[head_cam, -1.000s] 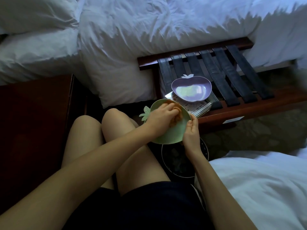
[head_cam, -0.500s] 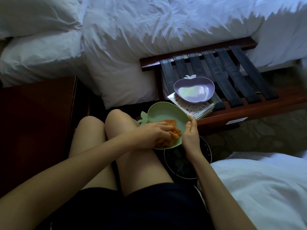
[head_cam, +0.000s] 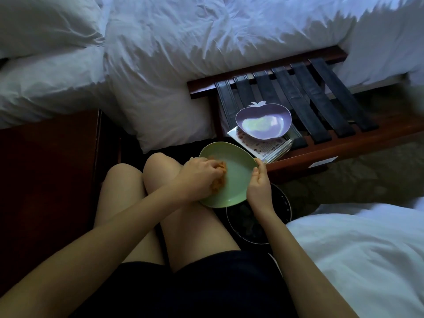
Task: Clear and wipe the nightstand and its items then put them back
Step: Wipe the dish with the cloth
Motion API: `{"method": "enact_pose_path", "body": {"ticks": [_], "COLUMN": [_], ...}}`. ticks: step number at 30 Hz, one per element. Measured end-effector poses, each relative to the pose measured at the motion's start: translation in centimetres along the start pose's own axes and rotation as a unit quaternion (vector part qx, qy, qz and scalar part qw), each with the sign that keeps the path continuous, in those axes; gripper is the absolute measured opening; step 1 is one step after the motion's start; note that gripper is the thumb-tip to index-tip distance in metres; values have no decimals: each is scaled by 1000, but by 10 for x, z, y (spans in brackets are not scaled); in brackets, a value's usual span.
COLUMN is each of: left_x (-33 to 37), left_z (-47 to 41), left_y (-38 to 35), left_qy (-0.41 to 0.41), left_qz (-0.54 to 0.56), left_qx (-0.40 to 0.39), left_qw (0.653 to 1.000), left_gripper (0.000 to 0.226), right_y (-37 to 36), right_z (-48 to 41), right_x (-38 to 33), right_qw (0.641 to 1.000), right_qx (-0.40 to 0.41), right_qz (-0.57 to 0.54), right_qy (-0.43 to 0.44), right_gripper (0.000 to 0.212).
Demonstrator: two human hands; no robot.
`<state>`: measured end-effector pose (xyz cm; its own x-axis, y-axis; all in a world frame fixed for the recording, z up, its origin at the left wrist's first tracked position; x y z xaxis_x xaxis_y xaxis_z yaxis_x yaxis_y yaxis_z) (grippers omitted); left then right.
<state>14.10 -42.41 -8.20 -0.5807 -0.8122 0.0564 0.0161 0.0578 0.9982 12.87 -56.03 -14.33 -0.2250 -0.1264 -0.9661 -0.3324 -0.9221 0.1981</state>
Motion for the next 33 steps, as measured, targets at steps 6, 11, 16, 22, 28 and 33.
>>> {"method": "enact_pose_path", "body": {"ticks": [6,11,16,22,28,33], "left_x": [22,35,5,-4,2,9], "left_z": [16,-35,-40,-6,18,-22], "left_y": [7,6,-1,-6,2,7], "left_qy": [-108,-75,37,87,-41,-85], "left_qz": [140,189,57,-54,132,157], "left_qx": [11,92,98,-21,0,59], "left_qw": [984,975,993,995,990,982], "left_gripper": [22,13,24,24,18,12], "right_y": [-1,-1,1,-11,-12,-12], "right_z": [0,0,1,3,6,6], "right_x": [4,2,-3,-3,-1,-3], "right_qw": [1000,1000,999,999,998,998], "right_qx": [14,12,38,40,54,57], "right_qz": [-5,-13,-10,12,4,3], "right_qy": [7,9,0,-21,-34,-40], "right_gripper": [34,33,35,33,34,36]}}
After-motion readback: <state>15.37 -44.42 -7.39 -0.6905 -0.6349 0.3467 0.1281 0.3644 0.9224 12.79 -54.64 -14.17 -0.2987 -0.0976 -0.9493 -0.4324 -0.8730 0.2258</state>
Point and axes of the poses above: each hand's wrist, its own z-axis away from the middle knuckle, its own y-axis out of the back of the hand, x = y × z, the point moved 7 cm from there along -z, towards the middle knuckle, and after that the axes turned 10 degrees about x, right-handed, at the moved point
